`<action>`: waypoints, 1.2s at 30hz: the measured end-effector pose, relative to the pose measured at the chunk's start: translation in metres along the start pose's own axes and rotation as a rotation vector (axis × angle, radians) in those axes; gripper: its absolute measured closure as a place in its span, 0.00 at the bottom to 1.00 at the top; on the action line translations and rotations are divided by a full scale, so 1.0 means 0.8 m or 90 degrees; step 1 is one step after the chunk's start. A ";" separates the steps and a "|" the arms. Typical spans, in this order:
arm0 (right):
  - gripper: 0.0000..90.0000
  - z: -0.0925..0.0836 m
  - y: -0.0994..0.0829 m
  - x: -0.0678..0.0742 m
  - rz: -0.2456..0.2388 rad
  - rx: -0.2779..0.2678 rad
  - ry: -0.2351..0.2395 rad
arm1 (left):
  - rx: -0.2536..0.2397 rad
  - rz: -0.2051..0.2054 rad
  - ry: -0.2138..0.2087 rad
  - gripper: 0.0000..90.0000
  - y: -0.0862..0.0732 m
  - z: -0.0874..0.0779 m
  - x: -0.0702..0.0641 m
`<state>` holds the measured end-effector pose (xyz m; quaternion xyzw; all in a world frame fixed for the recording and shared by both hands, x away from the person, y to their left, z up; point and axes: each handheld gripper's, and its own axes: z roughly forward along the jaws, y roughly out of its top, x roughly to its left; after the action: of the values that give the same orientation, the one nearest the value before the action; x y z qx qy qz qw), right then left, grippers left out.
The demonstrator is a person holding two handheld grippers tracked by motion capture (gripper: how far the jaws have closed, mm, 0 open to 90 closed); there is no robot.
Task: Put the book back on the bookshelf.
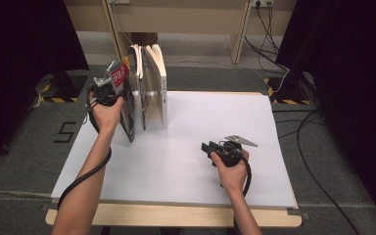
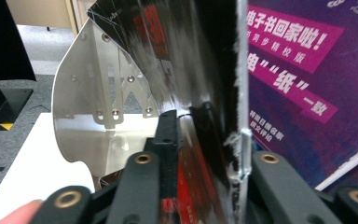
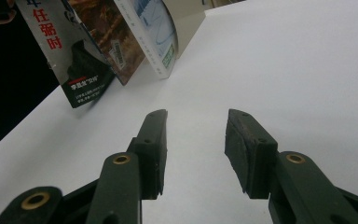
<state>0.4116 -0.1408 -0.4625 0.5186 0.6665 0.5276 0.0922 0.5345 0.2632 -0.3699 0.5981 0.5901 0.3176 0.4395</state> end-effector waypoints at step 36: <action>0.66 0.005 -0.004 -0.003 0.005 0.015 0.002 | -0.192 0.053 0.023 0.93 -0.013 0.001 0.049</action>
<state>0.4134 -0.1403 -0.4678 0.5212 0.6710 0.5208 0.0827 0.5346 0.3005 -0.3852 0.5432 0.5182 0.4313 0.5004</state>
